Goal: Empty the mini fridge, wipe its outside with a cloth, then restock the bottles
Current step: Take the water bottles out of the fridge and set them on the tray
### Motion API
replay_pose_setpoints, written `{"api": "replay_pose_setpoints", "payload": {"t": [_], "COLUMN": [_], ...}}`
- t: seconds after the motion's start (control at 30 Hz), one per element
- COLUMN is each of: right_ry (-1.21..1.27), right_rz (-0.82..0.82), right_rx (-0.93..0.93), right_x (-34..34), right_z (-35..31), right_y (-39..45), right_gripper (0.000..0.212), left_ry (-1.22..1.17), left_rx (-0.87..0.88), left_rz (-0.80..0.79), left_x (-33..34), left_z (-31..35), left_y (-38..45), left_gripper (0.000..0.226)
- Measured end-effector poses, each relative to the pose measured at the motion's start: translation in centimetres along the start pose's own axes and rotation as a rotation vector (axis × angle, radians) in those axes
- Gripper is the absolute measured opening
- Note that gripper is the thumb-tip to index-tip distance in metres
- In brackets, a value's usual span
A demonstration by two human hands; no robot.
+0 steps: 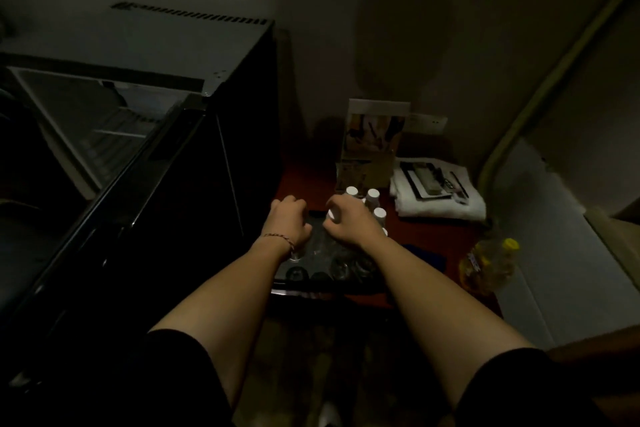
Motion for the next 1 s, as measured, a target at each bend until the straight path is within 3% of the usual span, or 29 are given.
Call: {"api": "replay_pose_setpoints", "payload": {"t": [0.13,0.47,0.73,1.0], "right_ry": [-0.022,-0.072,-0.154,-0.179], "right_rz": [-0.058,-0.145,-0.246,-0.300], "right_rx": [-0.097,-0.058,0.032,0.038], "right_x": [0.6,4.0,6.8,7.9], "right_z": [0.9,4.6,6.5,7.0], "right_y": [4.6,11.5,13.6,14.4], "right_gripper": [0.034,0.031,0.029,0.029], "left_ry": [-0.006,0.067,0.076,0.035], "left_rx": [-0.034,-0.017,0.050,0.047], "left_rz": [0.002,-0.086,-0.210,-0.219], "left_x": [1.1,5.9,9.1,10.3], "left_z": [-0.4,-1.6,-2.2,-2.7], "left_y": [3.4,10.8,13.6,14.3], "left_gripper": [0.023,0.029,0.029,0.029]}}
Point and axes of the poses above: each hand's wrist, its own y-axis towards the middle knuckle, its own x-axis out of the palm, z = x × y, the point moved 3 cm from there along y, towards the middle knuckle, and after that the axes turned 10 degrees about z, right-handed, at the moved point
